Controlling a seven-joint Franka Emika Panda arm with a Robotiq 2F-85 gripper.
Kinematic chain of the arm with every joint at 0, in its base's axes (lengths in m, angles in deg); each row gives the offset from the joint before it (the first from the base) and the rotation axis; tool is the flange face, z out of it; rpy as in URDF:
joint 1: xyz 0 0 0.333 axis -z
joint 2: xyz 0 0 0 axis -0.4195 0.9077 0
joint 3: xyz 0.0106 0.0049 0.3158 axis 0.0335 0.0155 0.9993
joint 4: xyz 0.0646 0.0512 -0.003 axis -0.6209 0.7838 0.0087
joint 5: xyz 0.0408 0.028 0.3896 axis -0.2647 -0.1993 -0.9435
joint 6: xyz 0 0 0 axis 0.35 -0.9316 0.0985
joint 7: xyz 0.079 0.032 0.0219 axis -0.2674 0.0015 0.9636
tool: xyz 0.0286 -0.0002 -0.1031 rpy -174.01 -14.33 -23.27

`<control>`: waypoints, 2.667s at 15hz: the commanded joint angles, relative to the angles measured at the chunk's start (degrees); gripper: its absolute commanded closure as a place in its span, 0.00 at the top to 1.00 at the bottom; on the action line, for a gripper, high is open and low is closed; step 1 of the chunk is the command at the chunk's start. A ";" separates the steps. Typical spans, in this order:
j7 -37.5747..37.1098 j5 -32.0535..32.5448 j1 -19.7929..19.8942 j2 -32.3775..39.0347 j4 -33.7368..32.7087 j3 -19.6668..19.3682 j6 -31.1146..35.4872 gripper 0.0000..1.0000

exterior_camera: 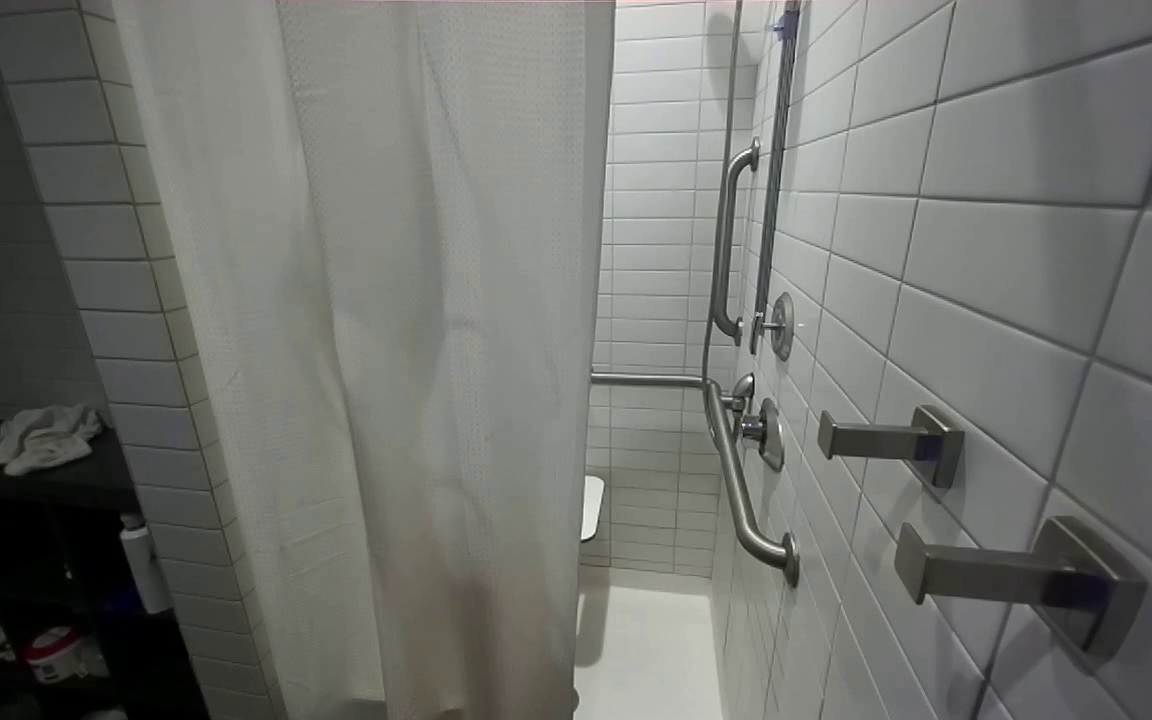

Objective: Move the shower curtain to the right

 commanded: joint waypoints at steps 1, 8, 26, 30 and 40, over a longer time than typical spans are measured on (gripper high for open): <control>0.06 0.84 0.10 6.75 -9.58 -0.03 -1.76 1.00; 0.45 0.76 -1.91 17.63 -23.75 -2.24 -7.85 1.00; 0.69 1.64 -1.61 24.67 -35.81 -1.45 -13.09 0.00; 0.47 2.16 -1.50 25.61 -37.31 -1.63 -12.91 0.00; -8.15 -1.33 4.05 32.81 -50.74 -6.64 -17.30 0.00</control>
